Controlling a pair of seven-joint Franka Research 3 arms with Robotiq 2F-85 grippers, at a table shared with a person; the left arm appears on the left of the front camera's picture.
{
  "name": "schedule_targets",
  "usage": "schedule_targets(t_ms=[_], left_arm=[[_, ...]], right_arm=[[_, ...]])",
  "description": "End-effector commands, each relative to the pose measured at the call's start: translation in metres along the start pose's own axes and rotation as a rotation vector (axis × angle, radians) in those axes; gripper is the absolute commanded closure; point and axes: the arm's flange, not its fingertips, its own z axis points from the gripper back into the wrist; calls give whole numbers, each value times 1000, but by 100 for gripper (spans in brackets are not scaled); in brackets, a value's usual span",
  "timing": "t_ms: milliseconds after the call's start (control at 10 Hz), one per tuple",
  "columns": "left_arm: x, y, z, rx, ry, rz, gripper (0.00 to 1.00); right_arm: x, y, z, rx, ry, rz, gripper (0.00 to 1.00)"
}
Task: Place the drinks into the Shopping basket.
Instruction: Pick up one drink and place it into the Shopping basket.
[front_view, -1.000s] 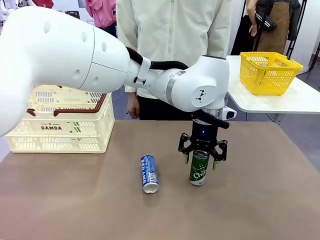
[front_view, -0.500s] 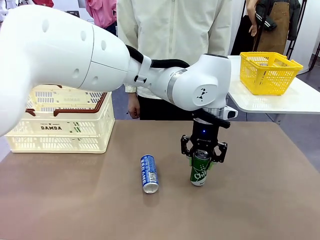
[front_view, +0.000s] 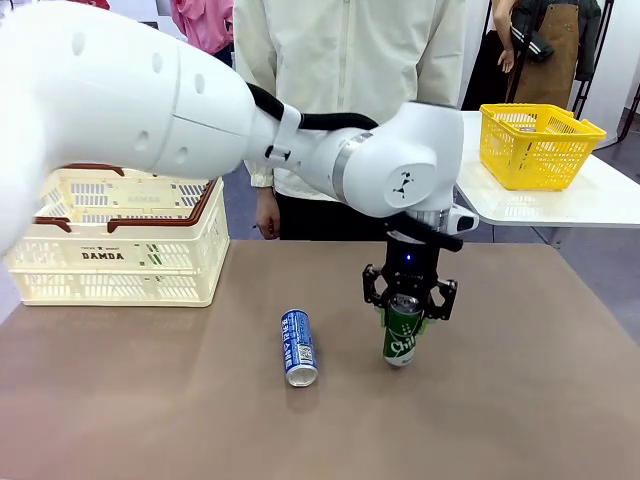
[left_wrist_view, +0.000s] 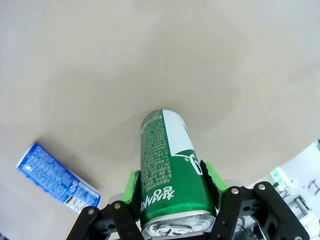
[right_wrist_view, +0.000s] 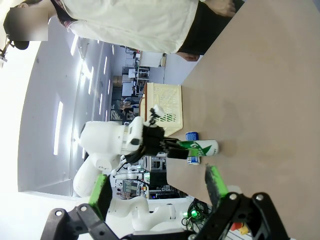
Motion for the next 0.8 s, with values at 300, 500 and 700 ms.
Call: schedule_targets(t_ms=[300, 500, 700], left_arm=[[-114, 29, 138, 10, -121, -122, 100], [-110, 9, 145, 38, -144, -99, 100], [-110, 9, 145, 38, -144, -99, 100]], right_arm=[[-1, 0, 2, 5, 7, 21, 0], [-1, 0, 2, 5, 7, 21, 0], [-1, 0, 2, 5, 7, 21, 0]])
